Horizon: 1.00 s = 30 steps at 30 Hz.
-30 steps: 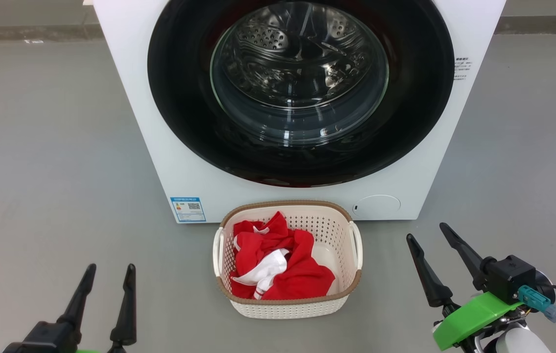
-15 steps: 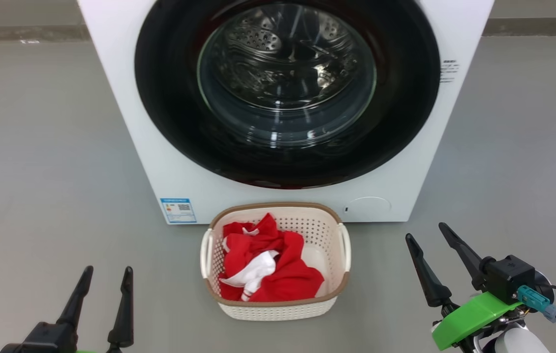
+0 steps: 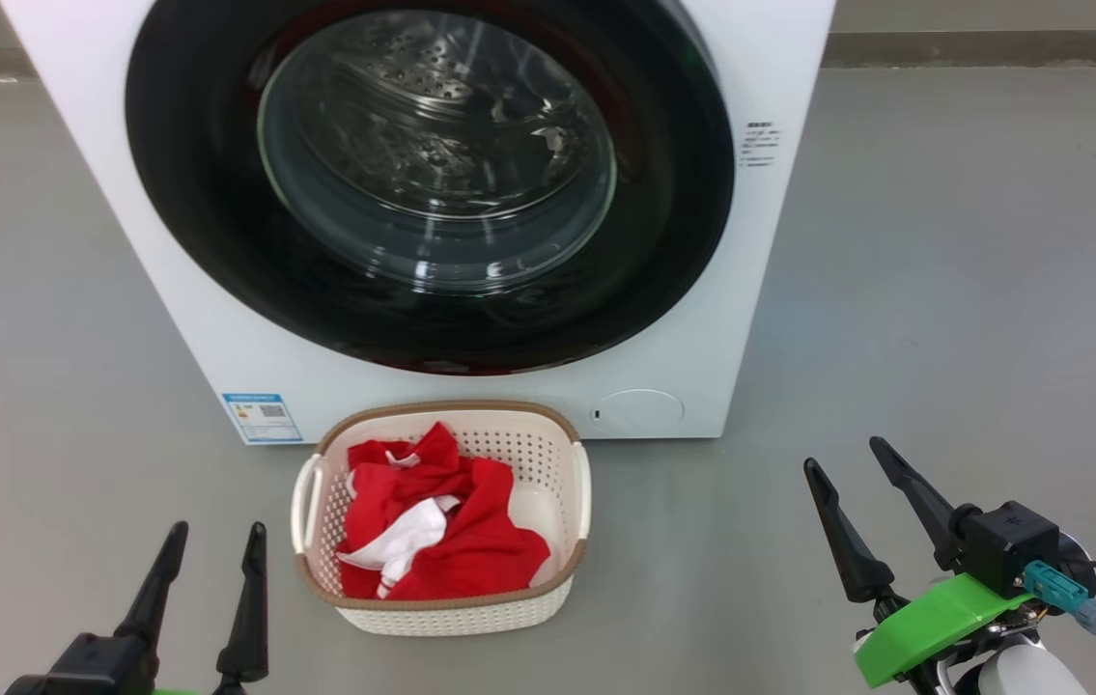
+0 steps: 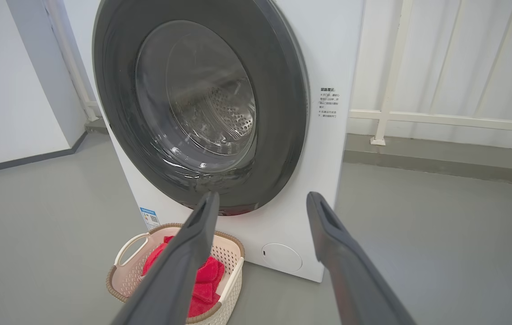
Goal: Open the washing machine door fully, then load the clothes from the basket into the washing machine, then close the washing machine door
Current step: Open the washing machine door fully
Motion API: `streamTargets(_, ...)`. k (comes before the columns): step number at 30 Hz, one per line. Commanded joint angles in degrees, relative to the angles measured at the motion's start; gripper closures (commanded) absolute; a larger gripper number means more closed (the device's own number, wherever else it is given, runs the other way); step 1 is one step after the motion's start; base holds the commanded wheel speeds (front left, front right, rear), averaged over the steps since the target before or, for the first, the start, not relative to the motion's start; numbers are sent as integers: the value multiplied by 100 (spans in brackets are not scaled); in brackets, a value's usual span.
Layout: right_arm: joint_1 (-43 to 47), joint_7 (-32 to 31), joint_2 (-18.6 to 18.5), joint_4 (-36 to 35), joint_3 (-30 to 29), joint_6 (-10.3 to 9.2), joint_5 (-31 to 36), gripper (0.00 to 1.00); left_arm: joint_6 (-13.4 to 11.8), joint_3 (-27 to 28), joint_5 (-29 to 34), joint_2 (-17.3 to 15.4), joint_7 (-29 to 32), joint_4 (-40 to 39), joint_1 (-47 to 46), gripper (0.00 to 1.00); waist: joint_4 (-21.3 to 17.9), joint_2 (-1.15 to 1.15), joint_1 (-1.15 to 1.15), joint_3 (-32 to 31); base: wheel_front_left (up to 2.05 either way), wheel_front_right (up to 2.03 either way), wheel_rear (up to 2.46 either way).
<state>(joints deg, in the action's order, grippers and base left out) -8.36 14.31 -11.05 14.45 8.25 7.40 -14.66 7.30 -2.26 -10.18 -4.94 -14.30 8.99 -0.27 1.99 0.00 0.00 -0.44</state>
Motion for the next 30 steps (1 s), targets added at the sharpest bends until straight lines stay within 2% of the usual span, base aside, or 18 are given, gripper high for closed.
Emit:
streamTargets(1, -228, 69, -30, -146, 91, 9, 33, 0, 8, 182, -29, -100, -70, -131, -193, 0, 0, 0, 0, 0, 55, 55, -109)
streamTargets(30, -213, 69, -113, -121, 102, 9, -17, 0, 16, 164, -88, -140, -70, -55, -211, 0, 52, 0, 0, -31, 6, 6, -11)
